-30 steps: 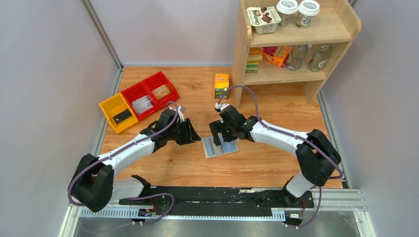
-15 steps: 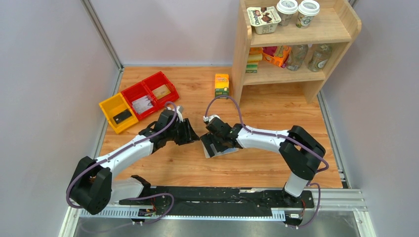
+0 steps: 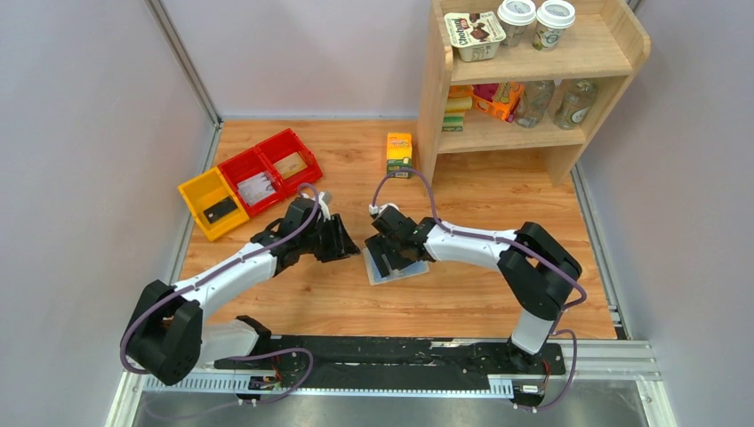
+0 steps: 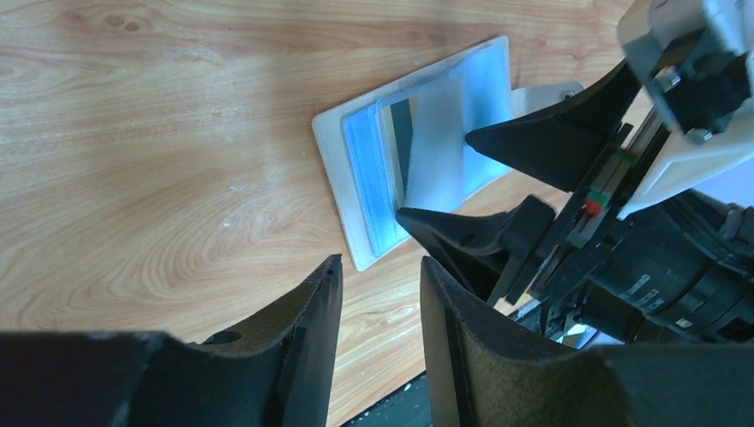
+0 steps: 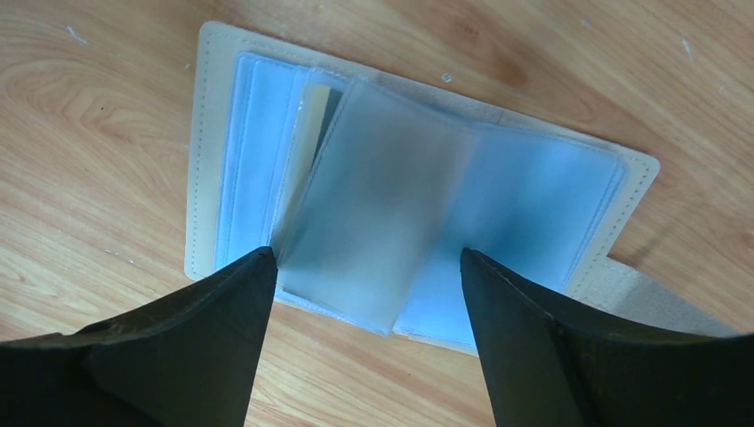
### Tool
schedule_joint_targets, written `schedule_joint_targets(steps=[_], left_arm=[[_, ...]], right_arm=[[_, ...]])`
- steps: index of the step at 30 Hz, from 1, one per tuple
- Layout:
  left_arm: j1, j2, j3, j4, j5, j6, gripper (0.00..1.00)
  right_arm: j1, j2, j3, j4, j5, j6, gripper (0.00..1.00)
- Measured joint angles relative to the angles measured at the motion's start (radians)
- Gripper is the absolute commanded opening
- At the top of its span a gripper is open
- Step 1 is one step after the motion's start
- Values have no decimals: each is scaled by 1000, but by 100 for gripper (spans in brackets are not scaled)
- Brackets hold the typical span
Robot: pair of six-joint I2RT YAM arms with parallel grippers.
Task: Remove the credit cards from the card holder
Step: Remove the credit card from the card holder.
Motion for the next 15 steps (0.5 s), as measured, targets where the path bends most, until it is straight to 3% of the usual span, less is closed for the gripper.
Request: schedule_joint_targets(steps=[7, 15], left_arm=[[-25, 75, 21, 16, 33, -1, 40], [-74, 232, 131, 43, 64, -2, 19]], right_arm=[[-61, -35, -45, 48, -78, 11, 65], [-102, -54, -76, 78, -130, 16, 55]])
